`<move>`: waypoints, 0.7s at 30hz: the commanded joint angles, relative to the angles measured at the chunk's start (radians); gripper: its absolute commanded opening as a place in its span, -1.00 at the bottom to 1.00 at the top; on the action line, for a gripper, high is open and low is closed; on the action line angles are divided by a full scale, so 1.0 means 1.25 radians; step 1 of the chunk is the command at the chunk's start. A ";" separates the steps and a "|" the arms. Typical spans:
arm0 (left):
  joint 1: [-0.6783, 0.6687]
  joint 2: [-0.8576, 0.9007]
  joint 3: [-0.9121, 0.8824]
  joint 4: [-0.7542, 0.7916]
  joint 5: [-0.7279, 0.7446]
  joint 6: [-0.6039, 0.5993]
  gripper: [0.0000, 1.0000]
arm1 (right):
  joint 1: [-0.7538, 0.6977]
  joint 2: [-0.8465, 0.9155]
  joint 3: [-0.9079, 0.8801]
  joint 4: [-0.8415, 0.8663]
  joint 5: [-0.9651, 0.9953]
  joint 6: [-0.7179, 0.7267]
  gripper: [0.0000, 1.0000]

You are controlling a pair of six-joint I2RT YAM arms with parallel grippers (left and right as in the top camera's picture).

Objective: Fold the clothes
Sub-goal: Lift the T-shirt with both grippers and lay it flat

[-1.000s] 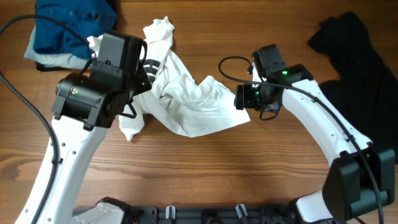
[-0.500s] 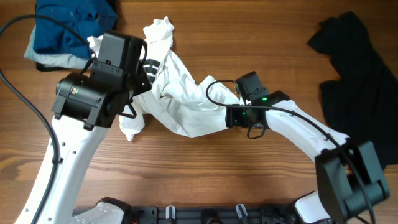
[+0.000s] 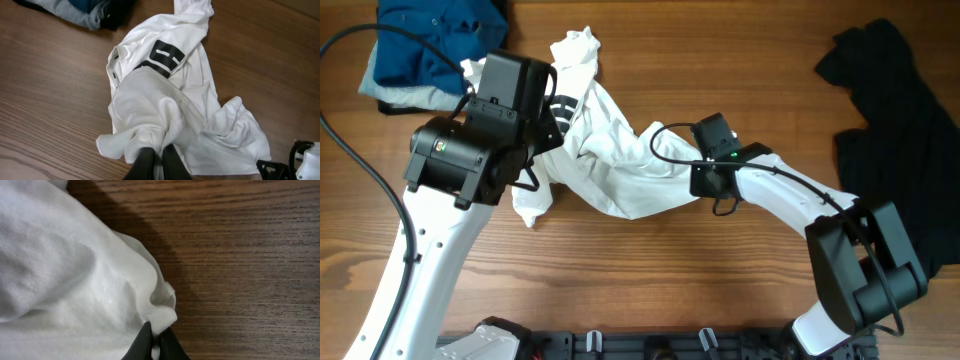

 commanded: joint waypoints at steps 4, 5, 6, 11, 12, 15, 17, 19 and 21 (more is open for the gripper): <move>0.004 -0.002 0.003 0.017 -0.061 0.002 -0.92 | -0.086 0.011 0.154 -0.143 -0.058 -0.045 -0.92; 0.005 -0.010 0.006 0.029 -0.084 0.013 -0.92 | -0.117 -0.013 0.218 -0.196 -0.073 -0.072 -0.92; 0.005 -0.020 0.013 0.047 -0.101 0.036 -0.92 | -0.147 -0.038 0.281 -0.247 -0.085 -0.096 -0.92; 0.005 -0.089 0.101 0.121 -0.177 0.073 -0.92 | -0.316 -0.172 0.641 -0.476 -0.160 -0.198 -0.92; 0.005 -0.108 0.120 0.139 -0.178 0.094 -0.92 | -0.352 -0.197 0.706 -0.510 -0.160 -0.204 -0.92; 0.005 -0.185 0.173 0.200 -0.184 0.107 -0.92 | -0.474 -0.280 0.876 -0.587 -0.172 -0.214 -0.92; 0.004 -0.238 0.193 0.235 -0.182 0.107 -0.92 | -0.549 -0.328 0.943 -0.612 -0.212 -0.232 -0.91; 0.004 -0.304 0.209 0.260 -0.169 0.107 -0.92 | -0.631 -0.385 0.984 -0.634 -0.232 -0.233 -0.92; 0.004 -0.361 0.216 0.272 -0.144 0.107 -0.92 | -0.679 -0.422 0.998 -0.646 -0.232 -0.233 -0.92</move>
